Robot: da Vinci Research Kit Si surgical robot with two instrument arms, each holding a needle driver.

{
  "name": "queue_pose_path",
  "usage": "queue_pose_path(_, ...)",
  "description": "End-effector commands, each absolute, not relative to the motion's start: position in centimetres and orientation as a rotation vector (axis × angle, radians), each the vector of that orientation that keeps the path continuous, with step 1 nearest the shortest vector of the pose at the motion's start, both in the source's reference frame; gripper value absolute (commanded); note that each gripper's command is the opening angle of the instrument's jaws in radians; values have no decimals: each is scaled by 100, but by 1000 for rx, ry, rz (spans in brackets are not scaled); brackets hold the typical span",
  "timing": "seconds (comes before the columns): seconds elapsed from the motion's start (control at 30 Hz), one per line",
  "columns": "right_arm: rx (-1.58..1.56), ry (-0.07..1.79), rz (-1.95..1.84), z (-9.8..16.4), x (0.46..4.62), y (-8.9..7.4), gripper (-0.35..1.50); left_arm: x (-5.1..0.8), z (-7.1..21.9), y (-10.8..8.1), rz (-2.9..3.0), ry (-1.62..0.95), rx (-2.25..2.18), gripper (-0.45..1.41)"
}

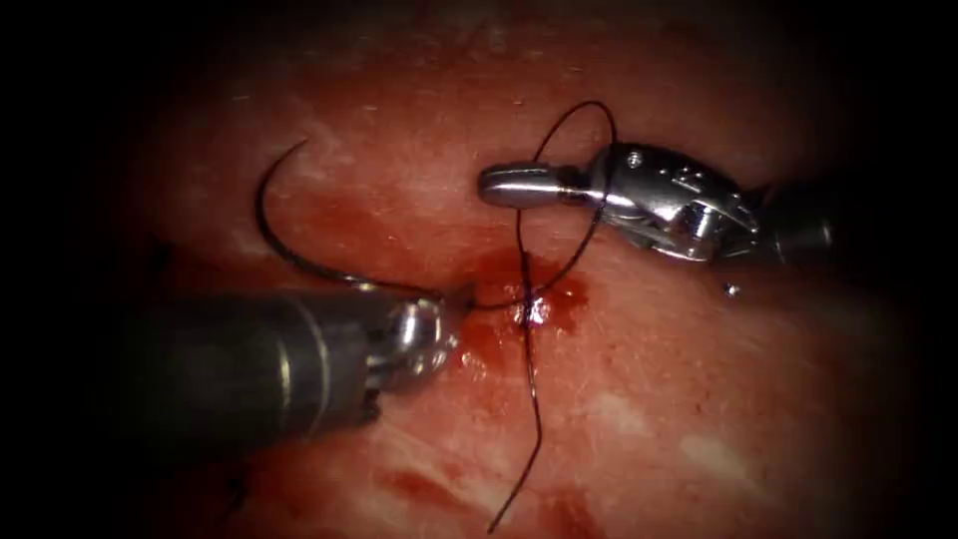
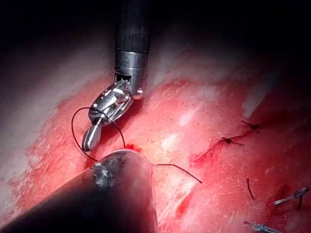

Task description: Wound Closure

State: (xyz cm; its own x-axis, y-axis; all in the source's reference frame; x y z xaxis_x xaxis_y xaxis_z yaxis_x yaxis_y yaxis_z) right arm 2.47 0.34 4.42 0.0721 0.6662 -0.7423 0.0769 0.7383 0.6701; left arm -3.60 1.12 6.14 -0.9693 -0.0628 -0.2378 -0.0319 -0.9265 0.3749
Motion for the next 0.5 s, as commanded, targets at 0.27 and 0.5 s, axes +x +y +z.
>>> queue_pose_path(0.27,799,1449,318,432,257,19,-35,-347,673,119,-3035,-634,313,-45)
queue_pose_path(0.5,881,1384,168,427,254,15,-35,-337,683,114,-3011,-636,264,-45)
